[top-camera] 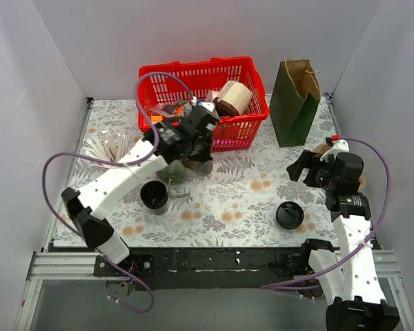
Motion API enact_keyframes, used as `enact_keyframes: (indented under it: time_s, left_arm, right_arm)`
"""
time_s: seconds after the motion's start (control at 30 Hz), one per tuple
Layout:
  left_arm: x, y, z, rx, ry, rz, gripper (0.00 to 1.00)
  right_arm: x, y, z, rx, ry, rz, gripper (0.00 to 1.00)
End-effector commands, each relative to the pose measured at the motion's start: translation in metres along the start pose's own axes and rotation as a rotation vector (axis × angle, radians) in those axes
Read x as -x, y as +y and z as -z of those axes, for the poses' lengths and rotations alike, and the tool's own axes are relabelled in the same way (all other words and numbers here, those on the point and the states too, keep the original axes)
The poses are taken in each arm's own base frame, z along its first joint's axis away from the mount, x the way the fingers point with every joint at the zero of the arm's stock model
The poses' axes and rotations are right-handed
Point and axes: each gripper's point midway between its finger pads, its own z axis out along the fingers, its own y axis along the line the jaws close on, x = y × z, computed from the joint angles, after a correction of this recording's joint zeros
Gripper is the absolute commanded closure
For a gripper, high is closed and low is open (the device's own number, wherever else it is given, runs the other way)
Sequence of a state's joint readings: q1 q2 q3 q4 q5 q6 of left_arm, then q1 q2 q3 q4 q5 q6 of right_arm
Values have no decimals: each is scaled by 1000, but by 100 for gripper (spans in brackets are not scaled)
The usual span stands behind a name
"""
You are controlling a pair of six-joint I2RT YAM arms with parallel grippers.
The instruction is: Pack the takeout coffee
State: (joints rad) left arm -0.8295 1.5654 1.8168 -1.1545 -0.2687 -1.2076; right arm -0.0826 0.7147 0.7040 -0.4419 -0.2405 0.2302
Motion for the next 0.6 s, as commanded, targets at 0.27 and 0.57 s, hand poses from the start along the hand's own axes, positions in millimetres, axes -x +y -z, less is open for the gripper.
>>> enact_keyframes:
  time_s: [0.27,0.57]
  left_arm:
    - [-70,-62,-88,25,14,-11,100]
    - [-100,-61,-109,42,25,1,100]
  right_arm:
    - [-2,2,17,-43,23,-59,7]
    - [-14,-1,18,-53,54,-71,9]
